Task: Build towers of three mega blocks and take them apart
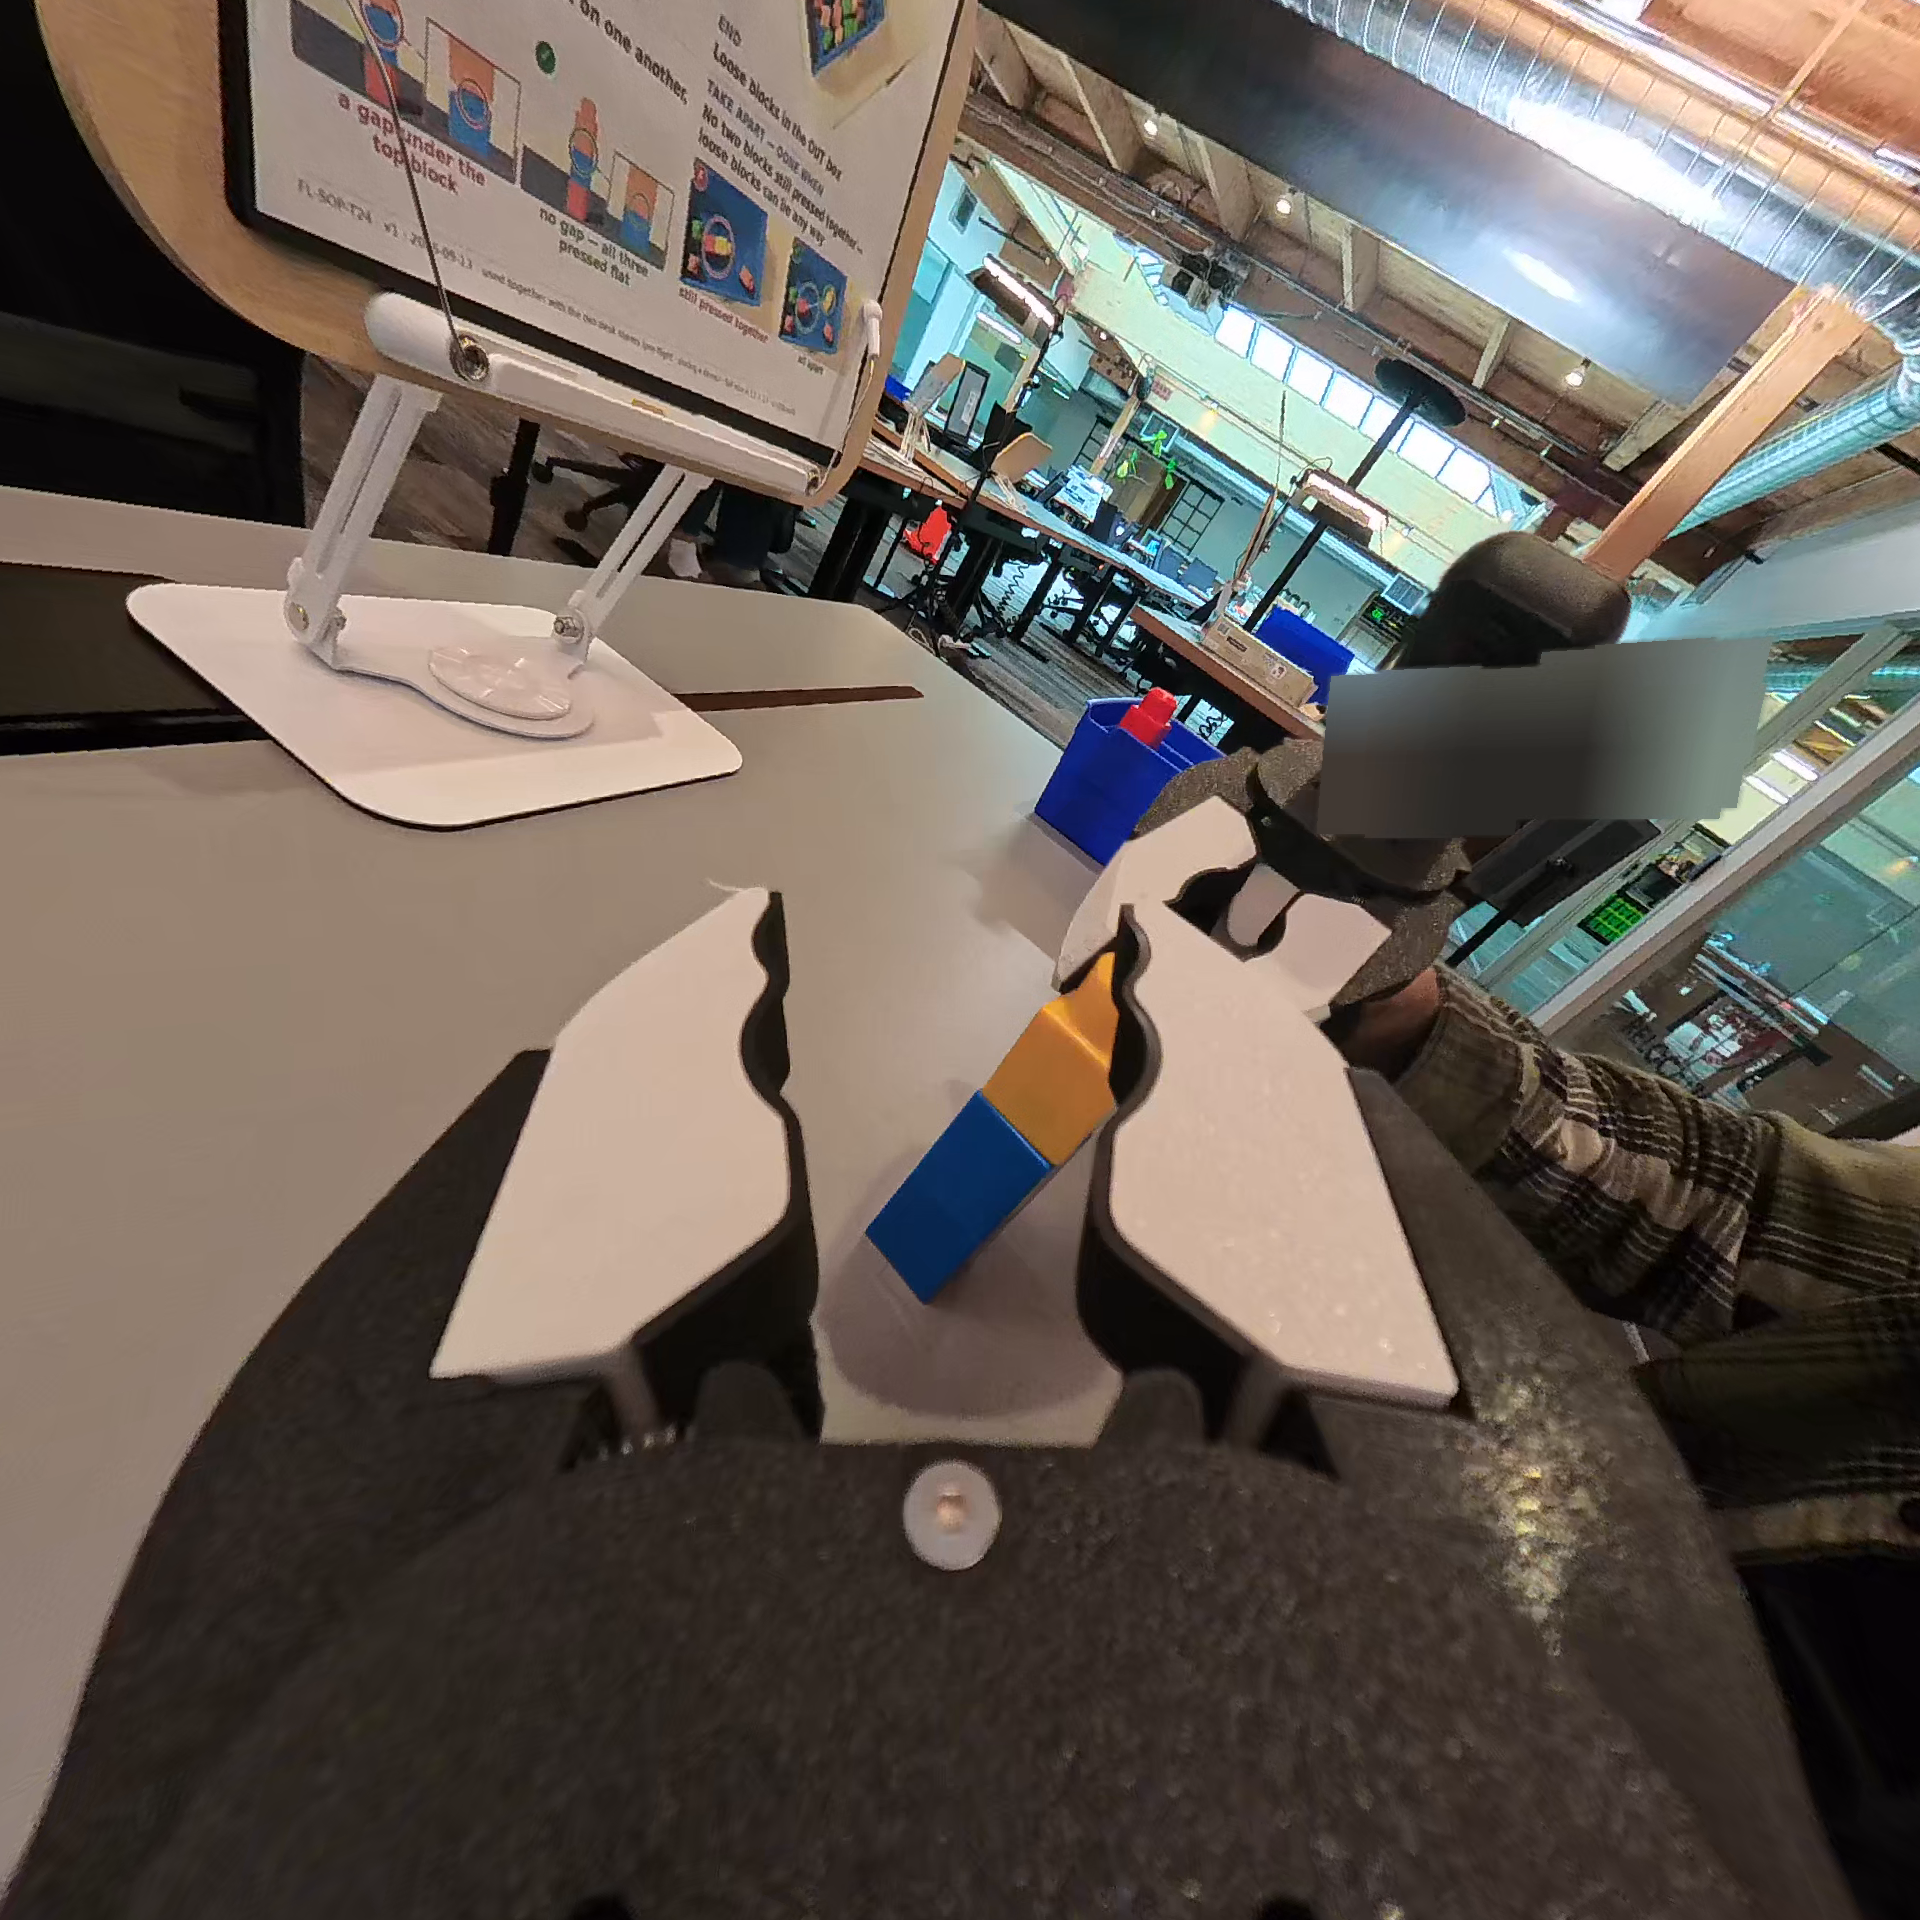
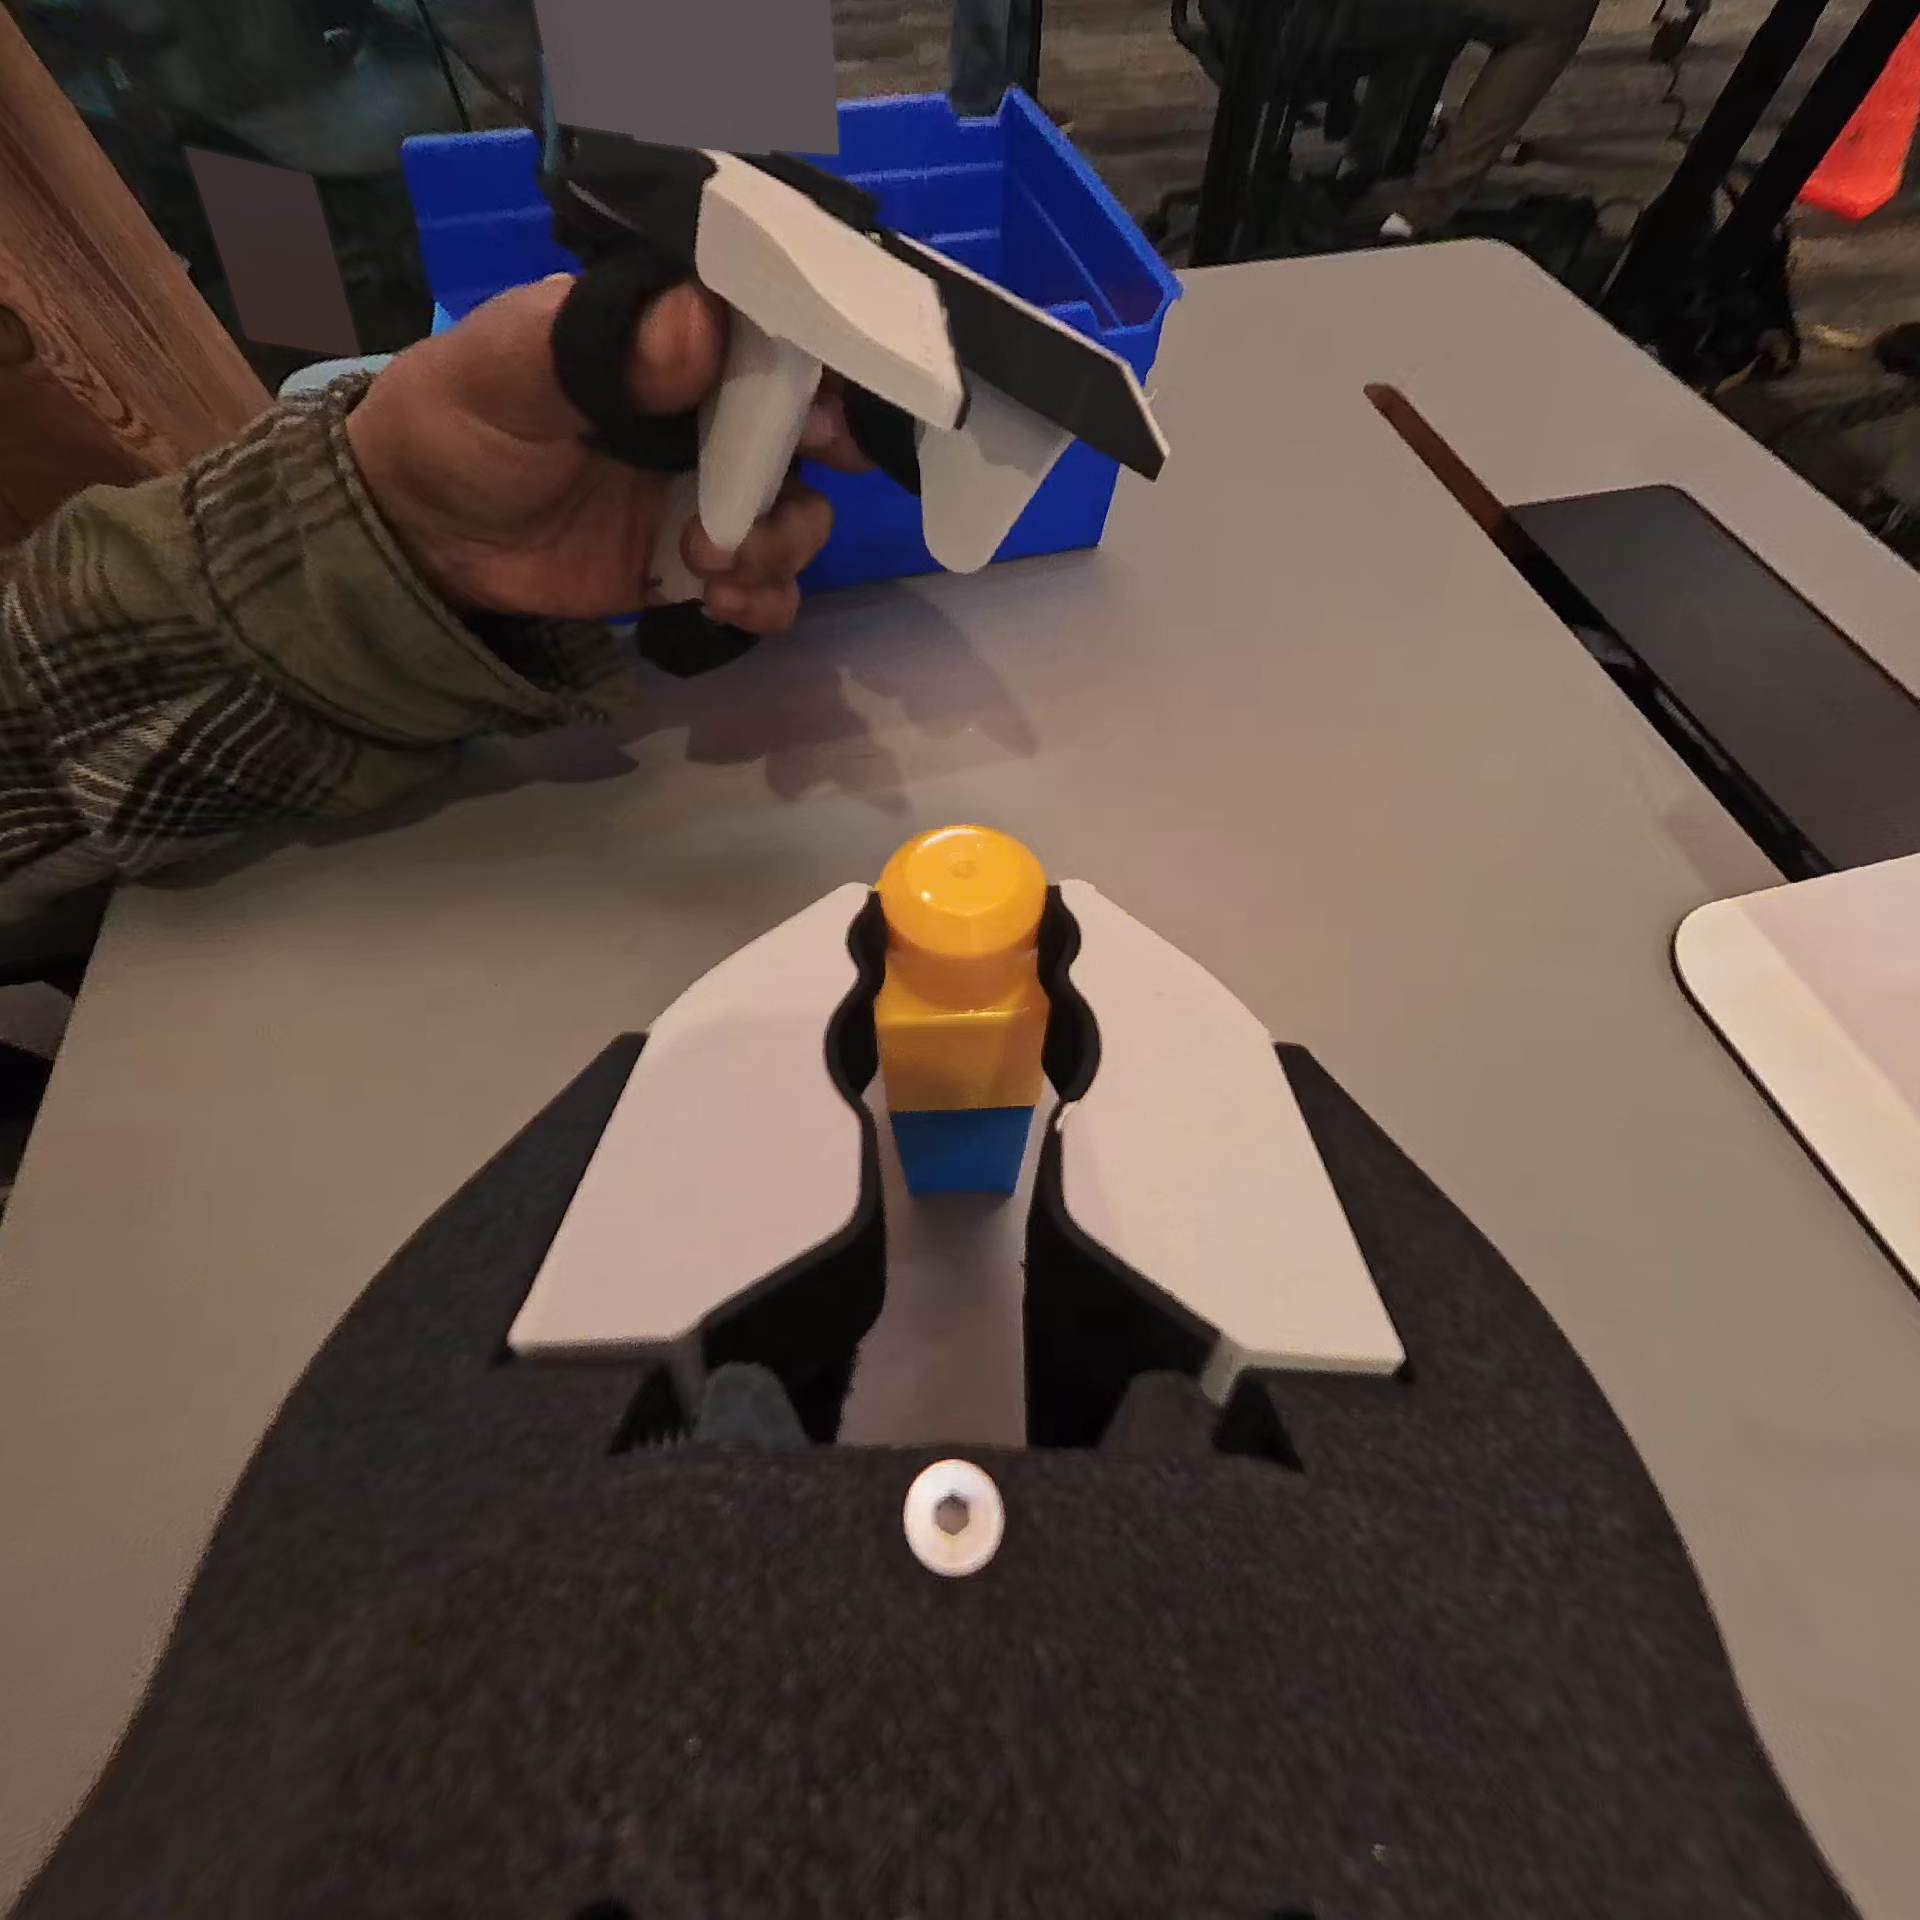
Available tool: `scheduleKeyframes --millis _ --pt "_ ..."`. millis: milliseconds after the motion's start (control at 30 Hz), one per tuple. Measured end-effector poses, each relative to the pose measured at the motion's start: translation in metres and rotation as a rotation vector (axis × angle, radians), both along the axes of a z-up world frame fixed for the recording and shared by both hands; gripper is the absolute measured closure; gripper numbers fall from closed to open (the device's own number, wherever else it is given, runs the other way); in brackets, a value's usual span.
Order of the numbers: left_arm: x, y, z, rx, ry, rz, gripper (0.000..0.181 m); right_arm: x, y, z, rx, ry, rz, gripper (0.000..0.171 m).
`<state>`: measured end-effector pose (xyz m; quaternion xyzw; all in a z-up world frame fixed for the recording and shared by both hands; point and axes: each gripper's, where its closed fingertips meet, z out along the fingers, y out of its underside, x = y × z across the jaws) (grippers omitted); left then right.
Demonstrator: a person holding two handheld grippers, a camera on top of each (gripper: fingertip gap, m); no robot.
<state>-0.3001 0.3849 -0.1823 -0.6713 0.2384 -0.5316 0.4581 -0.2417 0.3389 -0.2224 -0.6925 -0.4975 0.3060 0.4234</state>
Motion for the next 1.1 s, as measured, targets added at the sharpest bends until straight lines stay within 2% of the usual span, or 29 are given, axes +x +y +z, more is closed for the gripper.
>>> scheduleKeyframes --millis 267,533,733,1000,1033,1067,1100 --pt "0.008 -0.003 -0.004 0.001 0.007 -0.015 0.123 0.002 -0.001 -0.001 0.011 0.104 -0.036 0.142" --pt "0.008 -0.004 -0.009 0.007 0.012 -0.021 0.123 0.001 0.000 -0.002 0.019 0.100 -0.056 0.142" --pt "0.016 -0.011 -0.020 0.040 0.077 -0.079 0.120 0.001 0.000 -0.002 0.017 0.085 -0.068 0.142" --pt "0.026 -0.019 -0.048 0.083 0.258 -0.142 0.113 0.002 0.000 0.000 0.009 0.029 -0.058 0.143" --pt "0.026 -0.019 -0.047 0.084 0.253 -0.142 0.113 0.004 0.002 0.000 -0.006 0.011 -0.068 0.134" --pt "0.025 -0.018 -0.045 0.083 0.243 -0.137 0.113 0.006 0.005 0.003 -0.018 0.004 -0.085 0.117" --pt "0.023 -0.017 -0.043 0.082 0.230 -0.129 0.112 0.008 0.007 0.007 -0.040 -0.002 -0.112 0.112"
